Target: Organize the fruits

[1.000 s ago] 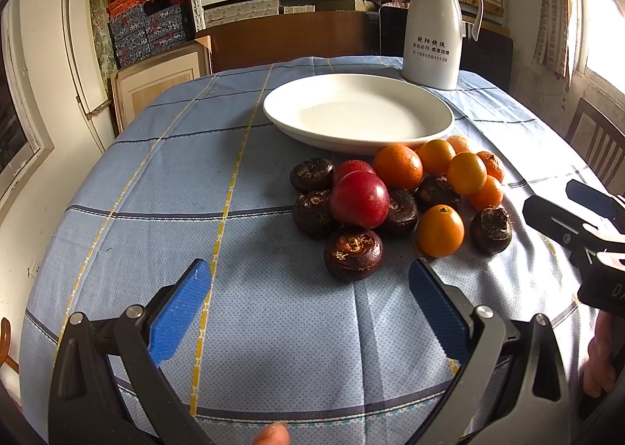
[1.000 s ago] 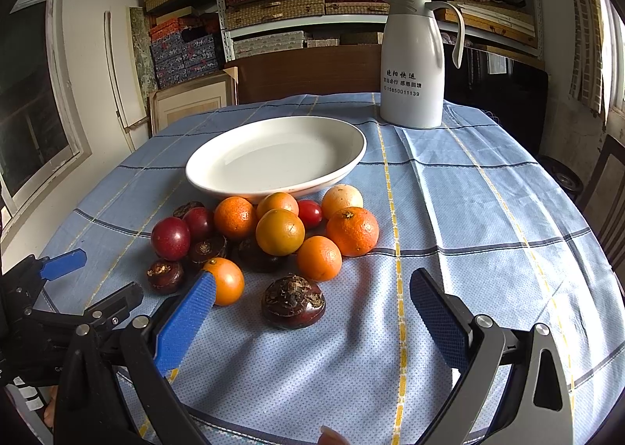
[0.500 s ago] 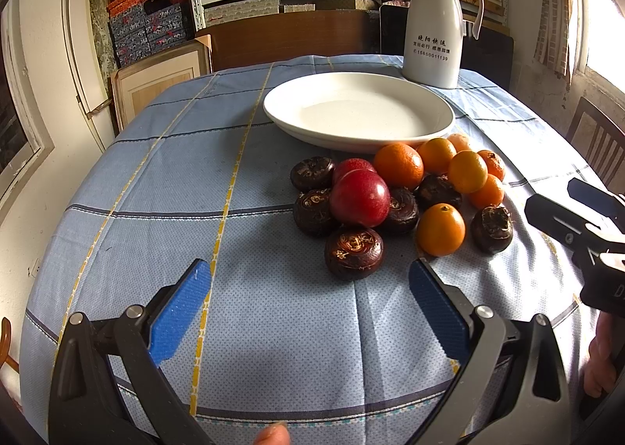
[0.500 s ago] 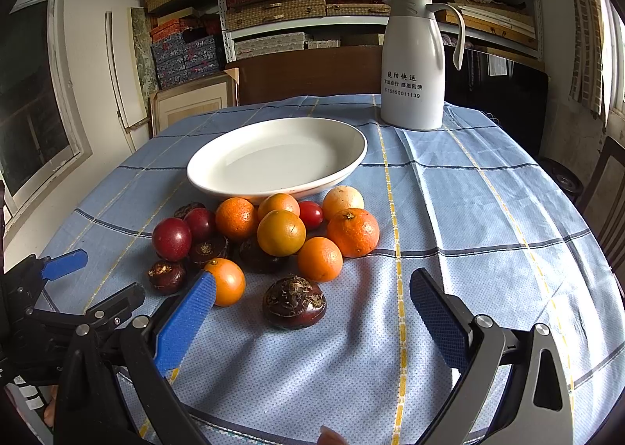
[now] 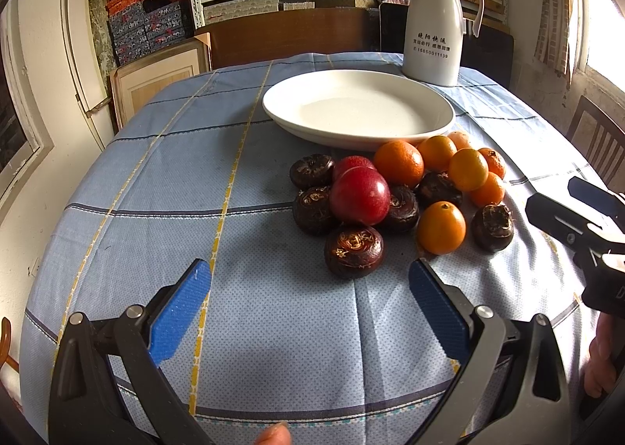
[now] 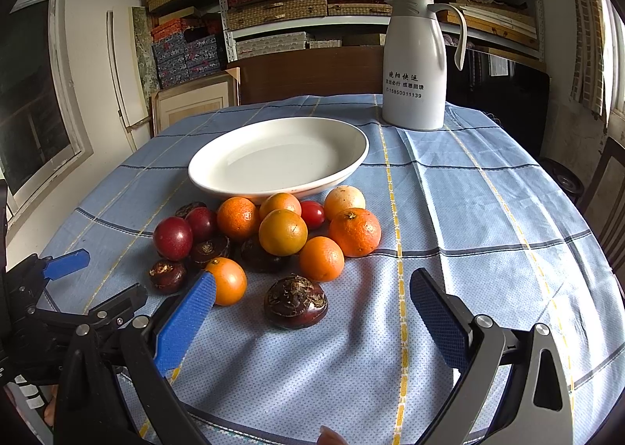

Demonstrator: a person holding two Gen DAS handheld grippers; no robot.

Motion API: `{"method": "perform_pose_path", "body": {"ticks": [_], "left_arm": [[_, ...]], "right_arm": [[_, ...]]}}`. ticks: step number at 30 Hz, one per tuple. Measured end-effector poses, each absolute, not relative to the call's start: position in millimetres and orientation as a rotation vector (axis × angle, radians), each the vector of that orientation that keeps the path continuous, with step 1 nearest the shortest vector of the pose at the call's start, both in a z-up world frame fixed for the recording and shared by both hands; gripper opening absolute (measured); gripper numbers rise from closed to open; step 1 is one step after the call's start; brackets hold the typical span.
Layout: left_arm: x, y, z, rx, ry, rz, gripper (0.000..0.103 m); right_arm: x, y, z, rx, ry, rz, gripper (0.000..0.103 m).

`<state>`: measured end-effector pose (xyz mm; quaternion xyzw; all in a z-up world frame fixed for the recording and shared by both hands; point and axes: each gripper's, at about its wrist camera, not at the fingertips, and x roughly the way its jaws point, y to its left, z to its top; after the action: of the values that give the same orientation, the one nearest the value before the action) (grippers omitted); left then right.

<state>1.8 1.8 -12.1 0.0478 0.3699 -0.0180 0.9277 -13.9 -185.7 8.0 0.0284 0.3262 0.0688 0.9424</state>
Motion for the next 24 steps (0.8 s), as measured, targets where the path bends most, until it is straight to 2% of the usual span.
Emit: {"method": "perform_pose_path", "body": {"ticks": [12, 24], "left_arm": [[3, 5, -15, 0.083, 0.784, -0.048, 0.099], [32, 25, -42, -0.01, 1.002, -0.046, 0.099]], "right_arm": [[-14, -185, 8, 0.047, 0.664, 0.148, 0.1], [0, -188, -6, 0.088, 0.781, 0.22, 0.1]]}}
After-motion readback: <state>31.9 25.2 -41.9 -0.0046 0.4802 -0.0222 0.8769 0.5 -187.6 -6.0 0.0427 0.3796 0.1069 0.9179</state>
